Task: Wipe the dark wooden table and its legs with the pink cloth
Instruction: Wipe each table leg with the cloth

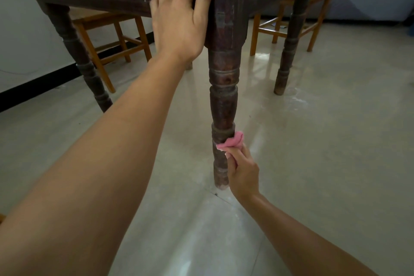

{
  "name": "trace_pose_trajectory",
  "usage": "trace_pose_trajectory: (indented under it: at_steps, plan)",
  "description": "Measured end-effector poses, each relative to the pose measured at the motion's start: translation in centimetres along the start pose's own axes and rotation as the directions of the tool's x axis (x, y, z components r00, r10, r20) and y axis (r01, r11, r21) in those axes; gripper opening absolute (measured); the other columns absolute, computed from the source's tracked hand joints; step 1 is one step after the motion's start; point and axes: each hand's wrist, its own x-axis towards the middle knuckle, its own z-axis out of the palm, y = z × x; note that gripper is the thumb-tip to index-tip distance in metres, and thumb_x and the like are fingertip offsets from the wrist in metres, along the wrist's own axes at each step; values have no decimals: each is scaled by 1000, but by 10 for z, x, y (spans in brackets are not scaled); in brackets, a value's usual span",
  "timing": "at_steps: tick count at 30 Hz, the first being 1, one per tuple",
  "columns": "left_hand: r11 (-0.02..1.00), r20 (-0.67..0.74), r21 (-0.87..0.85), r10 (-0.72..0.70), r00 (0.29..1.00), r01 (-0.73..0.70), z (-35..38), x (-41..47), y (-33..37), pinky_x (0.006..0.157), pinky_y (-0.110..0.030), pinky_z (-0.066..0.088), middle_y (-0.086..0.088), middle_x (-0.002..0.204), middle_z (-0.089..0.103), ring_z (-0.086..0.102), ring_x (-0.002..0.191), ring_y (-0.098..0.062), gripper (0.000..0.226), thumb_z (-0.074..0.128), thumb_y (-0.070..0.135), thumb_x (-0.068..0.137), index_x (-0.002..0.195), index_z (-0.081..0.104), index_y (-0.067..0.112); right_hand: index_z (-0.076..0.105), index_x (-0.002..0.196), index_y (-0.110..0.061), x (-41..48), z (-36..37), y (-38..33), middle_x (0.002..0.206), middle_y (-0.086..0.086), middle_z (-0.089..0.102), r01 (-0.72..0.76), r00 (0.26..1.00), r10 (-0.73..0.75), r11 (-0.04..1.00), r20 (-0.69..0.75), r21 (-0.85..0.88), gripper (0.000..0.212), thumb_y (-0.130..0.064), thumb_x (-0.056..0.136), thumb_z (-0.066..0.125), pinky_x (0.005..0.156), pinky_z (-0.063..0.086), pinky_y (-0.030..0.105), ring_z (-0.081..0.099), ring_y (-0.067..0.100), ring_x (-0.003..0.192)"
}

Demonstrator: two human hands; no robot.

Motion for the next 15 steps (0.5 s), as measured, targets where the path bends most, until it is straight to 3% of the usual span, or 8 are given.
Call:
trace_pose_trajectory:
  at_steps: [2, 3, 6, 8, 10, 11, 13, 15]
  plan:
    - [1000, 7, -2, 0, 1000, 0, 0, -1, -1, 107, -39, 30, 3, 106, 59, 50, 113, -18, 56, 17, 51, 99, 99, 64, 21, 69, 101, -20, 2, -4, -4, 106, -2, 67, -59, 997, 61, 998, 45, -35, 20, -8, 97, 54, 68, 45, 4, 62, 11, 78]
    - [1000, 12, -1, -1, 1000, 1, 0, -1, 0, 107, -38, 29, 2, 108, 59, 49, 114, -19, 54, 19, 48, 100, 100, 65, 20, 64, 104, -21, 3, -8, -3, 95, -4, 66, -156, 984, 161, 986, 75, -64, 20, -8, 97, 50, 61, 42, 3, 60, 12, 72]
    - [1000, 16, 0, -11, 1000, 11, -2, 0, 1, 108, -35, 27, -1, 110, 60, 49, 115, -19, 52, 21, 46, 102, 101, 65, 19, 40, 138, -19, 5, -23, -3, 80, -4, 58, -509, 845, 519, 855, 129, -102, 39, -12, 100, 48, 54, 41, 19, 55, 10, 64]
    - [1000, 22, -6, -8, 1000, 8, -2, 1, 2, 109, -36, 26, -1, 110, 60, 49, 115, -19, 53, 20, 47, 102, 101, 65, 19, 27, 151, -18, 7, -21, -15, 102, 5, 66, -457, 886, 460, 888, 56, -51, 53, -16, 101, 47, 66, 49, 25, 59, 13, 75]
    - [1000, 20, -9, 5, 1000, -5, -1, 1, 2, 108, -38, 28, 1, 106, 59, 49, 113, -19, 55, 18, 49, 100, 99, 65, 19, 24, 153, -16, 10, -8, -34, 128, 5, 60, -312, 950, 312, 950, -1, 23, 56, -16, 101, 45, 83, 54, 26, 63, 17, 91]
    - [1000, 10, -6, 8, 1000, -8, -1, 0, 2, 107, -39, 29, 3, 104, 58, 50, 112, -19, 56, 17, 50, 99, 98, 65, 19, 27, 152, -15, 7, 0, -36, 129, 7, 60, -282, 959, 282, 959, 19, 13, 54, -15, 101, 43, 85, 55, 28, 65, 20, 94]
    - [1000, -12, 14, 5, 1000, -5, 1, -1, 2, 107, -38, 29, 3, 104, 58, 50, 112, -19, 56, 17, 49, 100, 99, 65, 20, 41, 144, -17, -13, 11, -28, 114, 9, 64, -335, 929, 345, 938, 137, -86, 41, -16, 103, 38, 70, 53, 23, 67, 21, 84]
    - [1000, -15, 21, -4, 1000, 4, 1, -2, 3, 108, -36, 27, 3, 105, 58, 49, 113, -18, 54, 18, 47, 101, 100, 65, 20, 55, 123, -17, -47, 12, -13, 94, 2, 65, -365, 823, 449, 887, 348, -283, 28, -19, 105, 35, 68, 52, 20, 63, 12, 73]
